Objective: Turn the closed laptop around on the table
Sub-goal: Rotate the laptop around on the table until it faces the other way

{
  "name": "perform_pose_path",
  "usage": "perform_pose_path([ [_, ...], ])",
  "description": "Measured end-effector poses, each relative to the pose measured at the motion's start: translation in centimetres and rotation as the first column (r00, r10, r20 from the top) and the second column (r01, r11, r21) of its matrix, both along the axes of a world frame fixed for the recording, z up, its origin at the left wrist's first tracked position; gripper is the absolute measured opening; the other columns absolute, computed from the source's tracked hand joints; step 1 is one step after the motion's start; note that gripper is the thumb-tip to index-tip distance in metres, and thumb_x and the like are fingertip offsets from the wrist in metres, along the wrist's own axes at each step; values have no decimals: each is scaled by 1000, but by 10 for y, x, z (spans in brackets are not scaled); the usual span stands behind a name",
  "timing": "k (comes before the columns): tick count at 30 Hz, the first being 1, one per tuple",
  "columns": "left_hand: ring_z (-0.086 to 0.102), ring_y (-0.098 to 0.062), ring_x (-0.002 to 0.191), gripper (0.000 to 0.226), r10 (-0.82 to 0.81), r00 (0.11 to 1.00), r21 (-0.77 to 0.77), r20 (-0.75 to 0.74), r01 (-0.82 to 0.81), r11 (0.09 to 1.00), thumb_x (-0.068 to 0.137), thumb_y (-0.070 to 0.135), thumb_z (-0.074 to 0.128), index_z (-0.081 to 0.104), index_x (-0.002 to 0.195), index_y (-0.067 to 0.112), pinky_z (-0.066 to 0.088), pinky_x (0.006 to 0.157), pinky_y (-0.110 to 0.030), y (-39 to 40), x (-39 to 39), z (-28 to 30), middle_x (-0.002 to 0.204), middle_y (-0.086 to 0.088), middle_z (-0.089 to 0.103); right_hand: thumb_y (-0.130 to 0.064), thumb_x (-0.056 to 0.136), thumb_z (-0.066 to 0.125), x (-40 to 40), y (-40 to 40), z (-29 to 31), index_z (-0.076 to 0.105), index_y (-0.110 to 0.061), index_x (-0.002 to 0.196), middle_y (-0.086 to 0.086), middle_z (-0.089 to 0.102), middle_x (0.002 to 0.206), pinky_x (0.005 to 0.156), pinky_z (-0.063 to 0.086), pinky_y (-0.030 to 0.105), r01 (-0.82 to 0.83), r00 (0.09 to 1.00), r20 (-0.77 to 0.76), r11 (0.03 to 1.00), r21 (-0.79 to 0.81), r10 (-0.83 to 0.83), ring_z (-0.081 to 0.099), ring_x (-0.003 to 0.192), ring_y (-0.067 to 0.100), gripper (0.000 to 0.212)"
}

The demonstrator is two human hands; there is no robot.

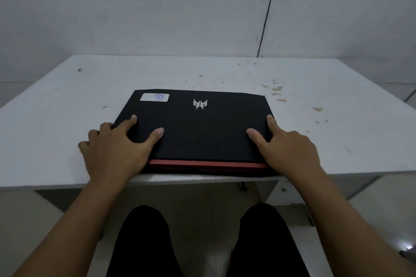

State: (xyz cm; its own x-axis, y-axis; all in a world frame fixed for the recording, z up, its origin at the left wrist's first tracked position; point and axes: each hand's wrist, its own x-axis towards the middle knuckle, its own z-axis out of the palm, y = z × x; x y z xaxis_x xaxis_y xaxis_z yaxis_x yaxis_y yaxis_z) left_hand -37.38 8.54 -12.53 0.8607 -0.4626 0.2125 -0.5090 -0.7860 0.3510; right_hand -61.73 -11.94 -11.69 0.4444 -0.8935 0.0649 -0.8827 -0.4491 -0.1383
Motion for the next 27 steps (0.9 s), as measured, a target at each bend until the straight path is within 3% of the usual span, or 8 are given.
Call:
perform_pose_path([
  [3,50,-39,128,95,-82,997,-18,-2,82,996,72,97,40,58,146,41,35,106,-52,-6,27,3,137,-13,61,-77,93,15,8,17,-3,17,-25,163,6,56,87,71,43,37,39,999,16,999,-13,-39,64,96,31,87],
  [7,53,-36,128,97,-179,983,-31,-39,178,984,67,101,39,59,143,44,39,106,-53,-16,62,9,134,-10,63,-76,94,18,15,38,-8,12,-17,163,11,67,110,81,49,38,31,998,59,999,-8,-30,64,104,31,91],
  [10,51,-39,130,102,-149,988,-15,-37,149,989,66,102,37,57,146,43,35,107,-55,-18,65,10,138,-14,60,-81,90,26,11,32,-3,24,-18,157,8,66,108,75,47,38,-12,996,90,999,31,9,65,98,30,92],
  [13,29,-49,146,112,20,996,-74,-89,-27,997,67,100,41,38,159,36,20,116,-59,-12,40,9,159,-28,32,-83,83,43,9,10,3,33,-27,145,7,57,116,73,47,38,-39,976,217,998,44,29,62,98,31,85],
  [15,6,-48,155,117,21,983,-169,-181,-52,984,67,98,46,20,164,37,9,122,-61,-9,9,6,170,-25,4,-80,79,54,15,-12,3,30,-32,149,12,42,133,87,50,43,-68,951,305,997,48,51,56,115,35,89],
  [18,-19,-45,155,119,-79,967,-227,-242,23,974,67,96,48,10,165,40,-4,124,-61,-16,-31,-6,172,-15,-19,-79,77,60,36,-51,3,27,-38,154,13,27,149,110,36,54,-133,924,375,982,137,73,38,137,37,93],
  [23,-37,-52,146,116,-35,949,-201,-314,-30,979,72,95,43,15,166,34,-24,115,-58,-40,-40,-13,171,-16,-23,-86,78,49,63,-83,1,38,-41,152,12,35,152,113,28,54,-185,960,244,963,198,135,33,141,34,87],
  [27,-36,-57,143,107,-16,955,-206,-296,-47,977,76,90,47,27,164,32,-25,112,-62,-52,-37,-13,172,-16,-15,-84,81,47,65,-81,-5,42,-38,150,13,46,143,109,29,50,-163,956,269,976,144,120,37,136,34,83],
])
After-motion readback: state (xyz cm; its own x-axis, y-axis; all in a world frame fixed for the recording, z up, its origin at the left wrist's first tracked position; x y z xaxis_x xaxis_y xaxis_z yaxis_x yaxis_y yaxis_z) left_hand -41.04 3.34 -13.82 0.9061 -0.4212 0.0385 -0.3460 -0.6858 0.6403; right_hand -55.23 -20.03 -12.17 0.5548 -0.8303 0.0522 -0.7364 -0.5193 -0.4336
